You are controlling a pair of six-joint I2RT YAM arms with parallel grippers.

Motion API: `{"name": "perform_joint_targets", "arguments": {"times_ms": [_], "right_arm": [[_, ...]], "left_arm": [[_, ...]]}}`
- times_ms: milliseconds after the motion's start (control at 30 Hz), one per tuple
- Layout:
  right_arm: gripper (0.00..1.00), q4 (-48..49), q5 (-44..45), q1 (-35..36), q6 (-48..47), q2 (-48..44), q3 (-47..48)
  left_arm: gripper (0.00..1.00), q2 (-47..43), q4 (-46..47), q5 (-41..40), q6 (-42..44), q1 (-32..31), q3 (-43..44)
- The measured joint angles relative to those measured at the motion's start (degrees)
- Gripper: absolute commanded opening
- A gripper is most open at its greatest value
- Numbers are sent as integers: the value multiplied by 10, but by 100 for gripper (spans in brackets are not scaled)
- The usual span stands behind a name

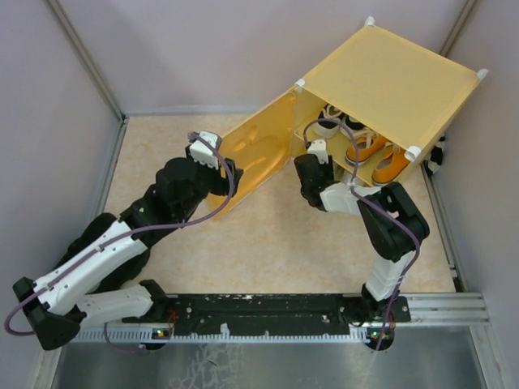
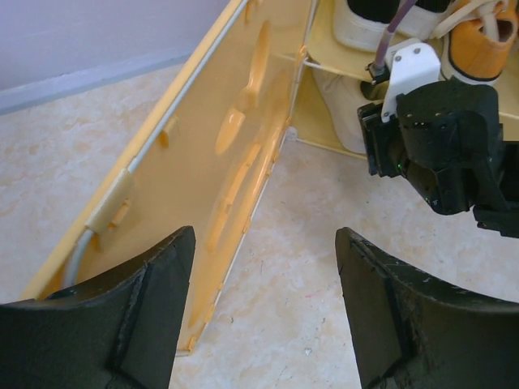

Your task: Place and organize the shoes in the shoe cabinet

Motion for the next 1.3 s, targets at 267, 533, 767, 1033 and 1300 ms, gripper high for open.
{"name": "perform_joint_targets", "arguments": {"times_ms": [267,533,767,1033,1300], "right_arm": [[48,-36,-115,20,-35,-125,-40],[49,-180,-275,116,-52,-380,-50],[51,-270,-260,116,-26,-582,5],[53,-322,-240,116,-13,-595,155],[67,-395,-259,116,8,-549,234]], "left_arm": [[76,-35,10,66,25,0,29],[76,-40,51,56,45,0,118],[77,-37,69,-50,33,0,128],[77,13,1,-172,-97,27,59],[73,59,17,-41,-163,39,-28]]}}
